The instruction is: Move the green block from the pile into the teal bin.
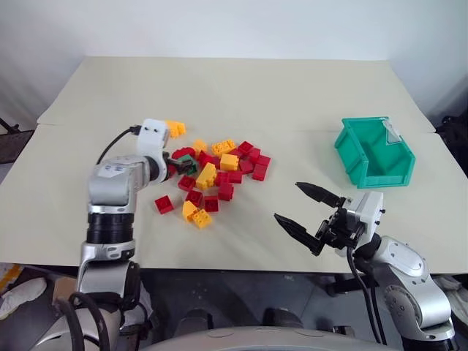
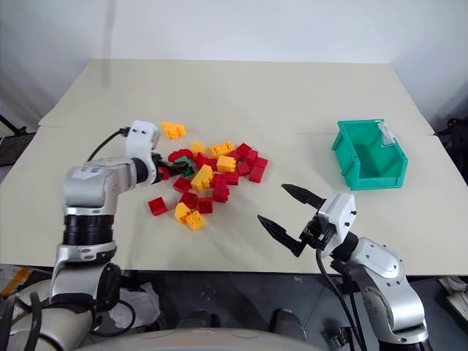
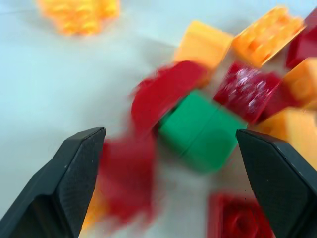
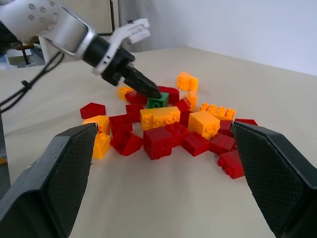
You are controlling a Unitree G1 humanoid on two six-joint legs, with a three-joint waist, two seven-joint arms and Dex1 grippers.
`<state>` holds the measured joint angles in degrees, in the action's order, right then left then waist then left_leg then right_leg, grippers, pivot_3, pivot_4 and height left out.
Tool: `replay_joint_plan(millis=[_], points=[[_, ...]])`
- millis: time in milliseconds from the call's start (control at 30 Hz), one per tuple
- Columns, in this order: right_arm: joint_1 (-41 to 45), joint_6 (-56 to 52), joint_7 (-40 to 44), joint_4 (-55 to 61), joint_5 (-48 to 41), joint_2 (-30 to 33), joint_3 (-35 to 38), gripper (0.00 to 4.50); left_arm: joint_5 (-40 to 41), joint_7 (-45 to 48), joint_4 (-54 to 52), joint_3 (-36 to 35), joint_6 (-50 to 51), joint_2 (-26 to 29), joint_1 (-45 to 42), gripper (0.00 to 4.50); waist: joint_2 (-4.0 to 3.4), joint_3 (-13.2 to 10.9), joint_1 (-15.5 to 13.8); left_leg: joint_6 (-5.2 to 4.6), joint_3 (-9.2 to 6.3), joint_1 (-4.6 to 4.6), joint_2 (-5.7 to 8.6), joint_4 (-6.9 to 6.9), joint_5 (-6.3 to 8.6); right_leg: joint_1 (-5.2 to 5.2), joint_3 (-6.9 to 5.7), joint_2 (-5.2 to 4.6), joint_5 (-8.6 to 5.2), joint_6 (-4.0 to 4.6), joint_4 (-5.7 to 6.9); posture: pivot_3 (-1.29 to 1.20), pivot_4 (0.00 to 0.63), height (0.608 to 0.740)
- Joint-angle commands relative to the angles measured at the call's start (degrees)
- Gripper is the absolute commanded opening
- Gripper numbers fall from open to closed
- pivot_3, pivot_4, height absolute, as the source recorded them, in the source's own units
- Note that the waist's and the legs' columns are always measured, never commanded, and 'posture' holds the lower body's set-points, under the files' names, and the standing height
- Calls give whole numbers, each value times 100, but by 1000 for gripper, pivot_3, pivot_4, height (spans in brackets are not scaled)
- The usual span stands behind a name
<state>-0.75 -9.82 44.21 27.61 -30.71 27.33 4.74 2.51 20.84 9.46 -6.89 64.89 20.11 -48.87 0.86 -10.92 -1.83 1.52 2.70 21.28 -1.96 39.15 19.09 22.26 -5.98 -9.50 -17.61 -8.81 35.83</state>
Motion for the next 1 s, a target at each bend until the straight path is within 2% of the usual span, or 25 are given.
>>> replay_joint_plan(millis=[33,233,367,467,733,833,1000], points=[[3,154,-16,75,3,-73,-11,4500,101,43,564,203,-106,-63,-99,4460,0,0,32,0,1,0,0,-2,0,1,0,0,0,0,0,0,150,740],[-3,169,-63,102,59,-159,-37,4500,149,298,666,663,286,253,-151,4460,0,0,111,0,11,1,-2,-8,0,15,3,0,0,0,8,0,150,740],[-25,213,-108,96,82,-183,-19,4500,175,285,617,698,313,457,-34,4460,0,0,177,0,12,0,-2,-10,0,15,6,0,0,0,7,0,150,740],[-40,226,-124,98,91,-188,-40,4500,198,362,606,813,254,553,38,3861,0,0,190,0,12,0,-3,-10,0,15,6,0,0,0,7,0,150,740],[-12,231,-100,54,81,-171,-7,4500,274,682,523,852,-85,926,102,1533,0,0,176,0,12,0,-3,-11,0,15,7,0,0,0,7,0,150,740],[-37,231,-92,73,72,-167,-7,4500,271,918,712,777,-635,1182,85,1486,1,0,177,0,12,2,-2,-8,0,15,7,0,0,0,6,0,150,740],[-82,225,-76,90,52,-124,48,4500,670,2426,1247,496,-2960,1788,90,1486,2,-1,187,2,17,5,-6,-15,-1,28,6,0,-1,2,8,0,150,740]])
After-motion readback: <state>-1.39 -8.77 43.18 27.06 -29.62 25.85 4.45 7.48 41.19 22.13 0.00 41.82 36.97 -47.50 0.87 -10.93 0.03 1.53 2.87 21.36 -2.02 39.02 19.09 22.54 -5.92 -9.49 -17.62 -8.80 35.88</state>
